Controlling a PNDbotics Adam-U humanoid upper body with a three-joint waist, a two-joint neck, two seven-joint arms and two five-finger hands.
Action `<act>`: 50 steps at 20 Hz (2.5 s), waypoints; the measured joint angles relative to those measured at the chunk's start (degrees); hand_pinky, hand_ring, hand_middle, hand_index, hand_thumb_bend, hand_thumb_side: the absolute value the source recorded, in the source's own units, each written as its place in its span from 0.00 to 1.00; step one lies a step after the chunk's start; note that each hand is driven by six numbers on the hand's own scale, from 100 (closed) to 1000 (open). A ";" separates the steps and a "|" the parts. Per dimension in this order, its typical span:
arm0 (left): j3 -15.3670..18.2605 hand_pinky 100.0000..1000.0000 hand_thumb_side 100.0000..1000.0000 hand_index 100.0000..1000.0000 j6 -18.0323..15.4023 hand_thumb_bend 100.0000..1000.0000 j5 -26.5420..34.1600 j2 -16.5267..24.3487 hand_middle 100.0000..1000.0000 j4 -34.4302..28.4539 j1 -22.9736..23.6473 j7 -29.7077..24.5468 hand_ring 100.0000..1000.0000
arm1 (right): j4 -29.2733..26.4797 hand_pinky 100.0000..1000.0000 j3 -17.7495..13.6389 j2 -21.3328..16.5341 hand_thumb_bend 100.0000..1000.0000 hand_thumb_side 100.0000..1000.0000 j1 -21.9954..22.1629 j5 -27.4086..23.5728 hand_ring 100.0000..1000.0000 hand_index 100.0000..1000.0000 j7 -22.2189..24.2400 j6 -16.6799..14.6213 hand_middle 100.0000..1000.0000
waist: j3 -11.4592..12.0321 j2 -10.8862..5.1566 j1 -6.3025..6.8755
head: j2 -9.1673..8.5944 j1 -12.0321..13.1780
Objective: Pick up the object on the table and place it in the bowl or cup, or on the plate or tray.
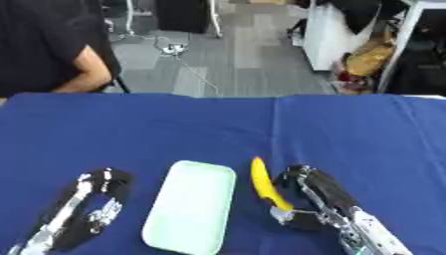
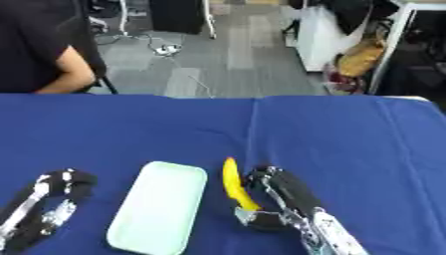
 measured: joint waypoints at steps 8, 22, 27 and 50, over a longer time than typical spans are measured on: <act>-0.09 0.45 0.86 0.72 0.03 0.00 0.00 1.27 0.56 0.30 0.87 -0.05 0.55 | 2.00 0.37 -0.27 0.36 0.36 0.84 -0.92 -1.86 0.63 0.90 6.40 1.24 0.82 | -0.76 -0.90 -1.15 | 0.84 0.04; -0.46 0.46 0.86 0.72 -0.13 0.00 0.00 2.49 0.57 0.77 1.10 -0.51 0.56 | 5.33 0.40 0.60 0.52 0.43 0.83 -2.87 -3.84 0.63 0.87 10.43 0.83 0.79 | -0.84 -1.77 -2.56 | 1.51 0.56; -0.54 0.46 0.86 0.72 -0.18 0.00 0.00 2.50 0.57 0.85 1.10 -0.84 0.57 | 8.50 0.39 0.83 0.56 0.44 0.80 -4.50 -2.50 0.57 0.83 11.19 0.22 0.73 | -0.43 -2.12 -2.66 | 1.76 0.57; -0.85 0.46 0.86 0.73 -0.32 0.00 0.01 2.50 0.57 1.00 0.96 -1.51 0.57 | 13.01 0.17 -0.65 1.55 0.38 0.68 -6.66 5.46 0.41 0.73 5.12 -1.00 0.57 | 0.70 -2.29 -2.26 | 1.77 0.52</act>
